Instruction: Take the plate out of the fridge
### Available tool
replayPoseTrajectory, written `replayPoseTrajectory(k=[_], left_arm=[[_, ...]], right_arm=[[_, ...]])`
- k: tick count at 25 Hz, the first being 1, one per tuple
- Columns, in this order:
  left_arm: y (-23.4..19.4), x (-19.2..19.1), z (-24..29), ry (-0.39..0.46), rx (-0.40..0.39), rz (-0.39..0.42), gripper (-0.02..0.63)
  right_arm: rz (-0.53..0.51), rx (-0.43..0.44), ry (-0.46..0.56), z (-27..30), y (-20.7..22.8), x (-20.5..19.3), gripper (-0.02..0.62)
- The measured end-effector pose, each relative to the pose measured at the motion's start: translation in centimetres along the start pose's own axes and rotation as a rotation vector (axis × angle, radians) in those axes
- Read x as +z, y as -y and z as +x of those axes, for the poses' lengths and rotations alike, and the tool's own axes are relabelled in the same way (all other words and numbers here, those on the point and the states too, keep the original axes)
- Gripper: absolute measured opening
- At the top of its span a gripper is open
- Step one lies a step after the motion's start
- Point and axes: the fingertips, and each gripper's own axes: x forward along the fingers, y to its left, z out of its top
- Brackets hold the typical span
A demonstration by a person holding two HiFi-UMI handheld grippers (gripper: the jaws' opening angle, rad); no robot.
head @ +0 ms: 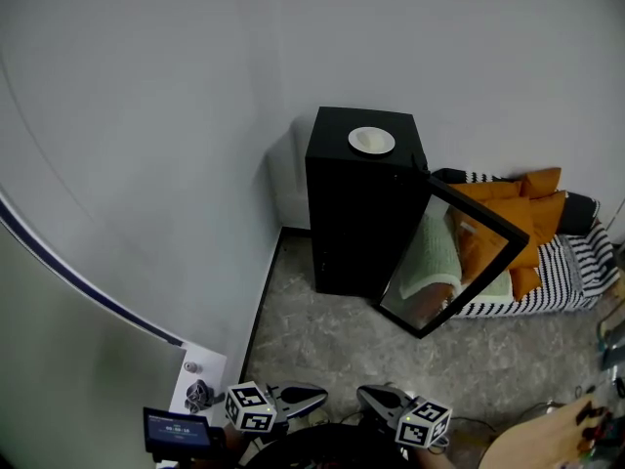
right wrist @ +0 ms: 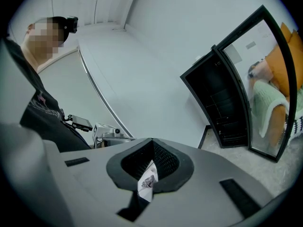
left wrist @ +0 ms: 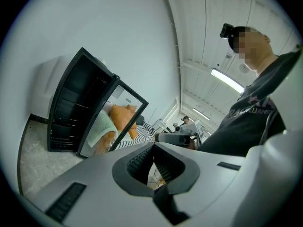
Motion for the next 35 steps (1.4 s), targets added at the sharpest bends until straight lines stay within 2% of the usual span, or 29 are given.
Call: replayPoseTrajectory(k=[18, 35], left_arm=[[-0.06, -0.10, -0.09, 0.025, 0.007, -0.014, 0.006], [0.73, -0.57, 0.49, -0.028, -0.034, 0.026, 0.006]], right_arm=[[-0.011, -0.014, 0.003, -0.49, -0.11, -0.31, 0.003], [-0.025, -0.015, 0.002, 0.09, -0.28, -0.17, 0.003]])
